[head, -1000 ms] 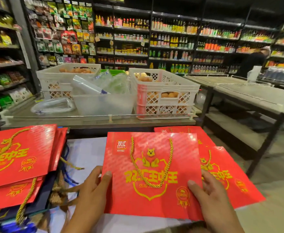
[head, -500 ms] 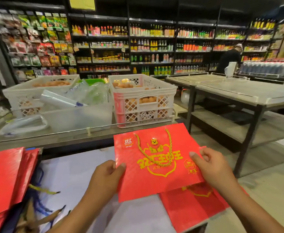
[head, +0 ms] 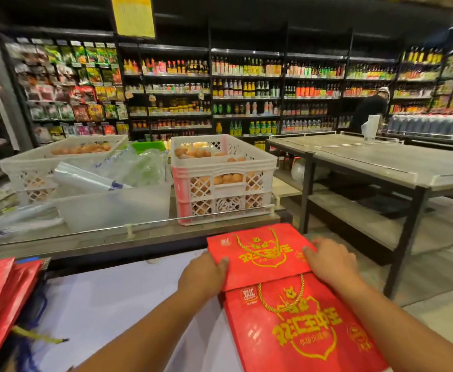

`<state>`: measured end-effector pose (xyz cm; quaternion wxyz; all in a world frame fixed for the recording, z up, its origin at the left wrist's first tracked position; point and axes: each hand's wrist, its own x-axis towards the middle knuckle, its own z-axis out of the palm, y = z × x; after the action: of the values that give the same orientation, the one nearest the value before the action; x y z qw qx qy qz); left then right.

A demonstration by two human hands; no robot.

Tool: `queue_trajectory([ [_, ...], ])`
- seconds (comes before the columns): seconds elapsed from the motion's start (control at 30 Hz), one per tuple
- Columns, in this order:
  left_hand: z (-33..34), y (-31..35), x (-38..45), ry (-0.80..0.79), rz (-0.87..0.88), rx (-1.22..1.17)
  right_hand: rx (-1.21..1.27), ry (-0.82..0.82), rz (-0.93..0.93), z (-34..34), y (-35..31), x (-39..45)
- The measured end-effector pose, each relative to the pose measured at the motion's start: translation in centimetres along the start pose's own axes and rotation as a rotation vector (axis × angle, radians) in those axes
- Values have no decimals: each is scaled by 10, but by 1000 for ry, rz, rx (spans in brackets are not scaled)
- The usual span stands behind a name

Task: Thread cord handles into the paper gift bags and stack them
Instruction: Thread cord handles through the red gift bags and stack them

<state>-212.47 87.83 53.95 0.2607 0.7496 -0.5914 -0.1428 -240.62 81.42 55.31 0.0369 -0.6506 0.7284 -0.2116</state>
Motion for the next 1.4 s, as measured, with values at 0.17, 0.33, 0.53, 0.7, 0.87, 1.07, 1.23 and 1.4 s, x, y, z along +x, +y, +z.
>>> queue_trajectory([
  [0.17, 17, 15, -4, 150, 233, 247, -67, 28, -177, 21, 2, -11],
  [0.33, 46, 34, -15, -12, 470, 341, -129, -75, -489, 37, -5, -21],
  [0.53, 70, 41, -15, -143, 369, 384, -123, -187, -466, 62, 7, -24],
  [0.7, 79, 34, -16, -109, 359, 338, -117, -125, -470, 70, 9, -26],
  [0.87, 83, 32, -16, -97, 353, 310, -126, -143, -469, 69, 9, -27],
  [1.07, 78, 33, -17, -137, 339, 288, -112, -172, -453, 64, 6, -30],
  [1.23, 60, 31, -19, -205, 372, 312, -119, -220, -444, 53, 0, -40],
  [1.4, 13, 4, -44, -251, 470, 283, -226, -126, -534, 38, -9, -46],
])
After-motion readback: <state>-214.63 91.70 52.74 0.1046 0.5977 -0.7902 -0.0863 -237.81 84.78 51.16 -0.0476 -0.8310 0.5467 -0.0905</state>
